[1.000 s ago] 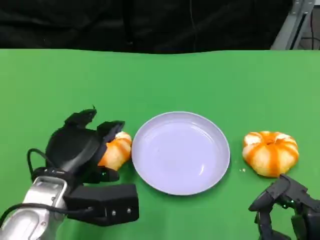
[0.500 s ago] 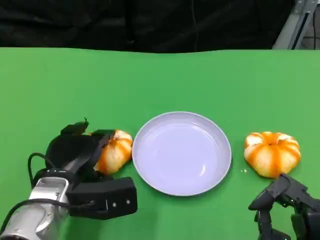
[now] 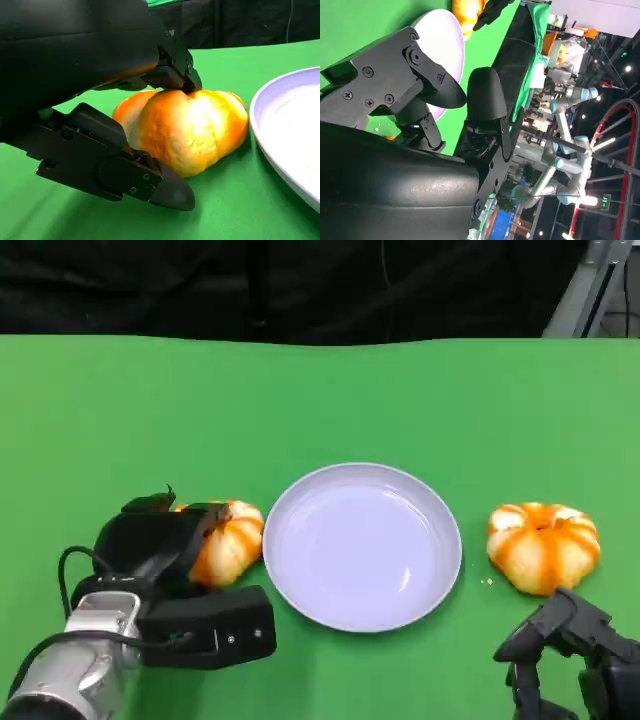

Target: Grasp the bread from the table and place it into the plate.

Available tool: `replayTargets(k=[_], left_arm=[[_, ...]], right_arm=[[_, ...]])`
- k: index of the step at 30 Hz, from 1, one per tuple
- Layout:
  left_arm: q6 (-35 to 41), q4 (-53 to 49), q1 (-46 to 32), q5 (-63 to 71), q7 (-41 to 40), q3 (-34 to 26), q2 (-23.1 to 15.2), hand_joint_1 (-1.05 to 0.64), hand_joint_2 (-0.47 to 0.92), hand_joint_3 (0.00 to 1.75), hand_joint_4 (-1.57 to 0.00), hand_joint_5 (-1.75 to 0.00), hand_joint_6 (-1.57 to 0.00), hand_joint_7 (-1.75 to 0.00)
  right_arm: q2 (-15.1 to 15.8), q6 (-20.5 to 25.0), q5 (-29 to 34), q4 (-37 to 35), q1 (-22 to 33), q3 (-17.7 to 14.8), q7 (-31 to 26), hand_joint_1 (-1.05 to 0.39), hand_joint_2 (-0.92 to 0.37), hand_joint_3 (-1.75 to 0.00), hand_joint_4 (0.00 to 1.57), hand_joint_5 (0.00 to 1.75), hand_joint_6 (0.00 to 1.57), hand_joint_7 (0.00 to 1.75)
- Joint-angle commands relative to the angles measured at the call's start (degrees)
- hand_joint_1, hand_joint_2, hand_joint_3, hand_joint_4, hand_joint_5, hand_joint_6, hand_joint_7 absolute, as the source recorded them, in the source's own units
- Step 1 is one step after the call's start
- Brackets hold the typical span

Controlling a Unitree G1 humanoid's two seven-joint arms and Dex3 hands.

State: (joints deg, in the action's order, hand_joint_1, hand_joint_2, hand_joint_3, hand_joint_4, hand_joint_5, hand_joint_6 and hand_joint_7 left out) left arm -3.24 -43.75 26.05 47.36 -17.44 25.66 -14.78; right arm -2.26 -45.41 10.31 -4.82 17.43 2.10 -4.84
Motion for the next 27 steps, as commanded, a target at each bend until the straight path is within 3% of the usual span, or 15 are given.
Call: replayTargets(k=[1, 13, 14, 16, 17, 18, 19, 21, 24, 26, 27], left_arm=[[-0.31, -1.85, 1.1, -0.85, -0.96, 0.65, -0.02, -0.85, 0.92, 0.01, -0.29, -0.02, -0.46, 0.0], [-3.31, -7.38, 2.63, -2.28, -6.37, 1.63, 0.95, -0.75, 0.92, 0.01, -0.37, -0.03, -0.52, -0.01], [-3.78, -8.36, 2.83, -2.45, -7.09, 1.66, 1.1, -0.59, 0.9, 0.01, -0.57, -0.07, -0.65, -0.03], [-4.6, -10.33, 3.28, -2.98, -8.77, 1.48, 1.64, -0.4, 0.9, 0.0, -0.81, -0.11, -0.8, -0.04], [-4.89, -11.16, 3.5, -3.28, -9.54, 1.36, 1.94, -0.29, 0.91, 0.01, -0.88, -0.36, -0.91, -0.03], [-5.16, -11.89, 3.72, -3.52, -10.17, 1.32, 2.16, -0.22, 0.91, 0.01, -0.83, -0.67, -0.97, -0.02], [-6.54, -12.26, 3.69, -5.08, -10.14, 0.33, 2.47, -0.2, 0.92, 0.01, -0.81, -0.79, -1.0, -0.01], [-8.76, -12.56, 3.62, -7.28, -10.08, -0.85, 2.66, -0.09, 0.92, 0.14, -0.76, -1.25, -1.18, -0.06], [-10.55, -12.32, 3.45, -8.24, -10.98, -1.15, 2.36, -0.04, 0.92, 0.21, -0.68, -1.6, -1.32, -0.16], [-11.25, -12.34, 3.55, -8.7, -12.27, -1.44, 2.39, -0.04, 0.92, 0.22, -0.67, -1.64, -1.34, -0.18], [-11.64, -12.33, 3.61, -8.97, -13.18, -1.69, 2.45, -0.04, 0.92, 0.22, -0.65, -1.69, -1.14, -0.67]], right_arm=[[0.41, -0.82, -0.85, 0.32, 0.23, -0.39, -0.41, -0.1, -0.48, -1.27, 0.84, 1.75, 0.75, 1.52], [0.41, 0.1, -0.53, 1.32, 0.84, -0.28, -0.52, -0.11, -0.49, -1.27, 0.84, 1.75, 0.75, 1.53], [0.41, 0.16, -0.67, 1.42, 0.89, -0.23, -0.47, -0.11, -0.49, -1.27, 0.84, 1.75, 0.74, 1.52], [0.5, 0.43, -0.79, 1.59, 0.97, -0.19, -0.37, -0.1, -0.49, -1.26, 0.84, 1.75, 0.75, 1.52], [0.56, 0.6, -0.77, 1.67, 1.0, -0.19, -0.33, -0.1, -0.49, -1.26, 0.84, 1.75, 0.75, 1.51], [0.61, 0.73, -0.76, 1.73, 1.03, -0.18, -0.3, -0.1, -0.49, -1.26, 0.84, 1.75, 0.75, 1.51], [0.61, 0.73, -0.81, 1.72, 1.02, -0.2, -0.33, -0.1, -0.49, -1.26, 0.84, 1.75, 0.75, 1.51], [0.62, 0.67, -0.99, 1.71, 1.01, -0.19, -0.31, -0.1, -0.49, -1.26, 0.84, 1.74, 0.75, 1.51], [0.52, 1.2, -0.89, 2.28, 1.33, -0.11, -0.35, -0.1, -0.49, -1.27, 0.83, 1.75, 0.75, 1.51], [0.63, 0.37, -1.16, 1.39, 0.83, -0.22, -0.41, -0.1, -0.49, -1.27, 0.83, 1.75, 0.75, 1.51], [0.72, -0.36, -1.38, 0.63, 0.4, -0.31, -0.45, -0.11, -0.48, -1.27, 0.83, 1.75, 0.75, 1.51]])
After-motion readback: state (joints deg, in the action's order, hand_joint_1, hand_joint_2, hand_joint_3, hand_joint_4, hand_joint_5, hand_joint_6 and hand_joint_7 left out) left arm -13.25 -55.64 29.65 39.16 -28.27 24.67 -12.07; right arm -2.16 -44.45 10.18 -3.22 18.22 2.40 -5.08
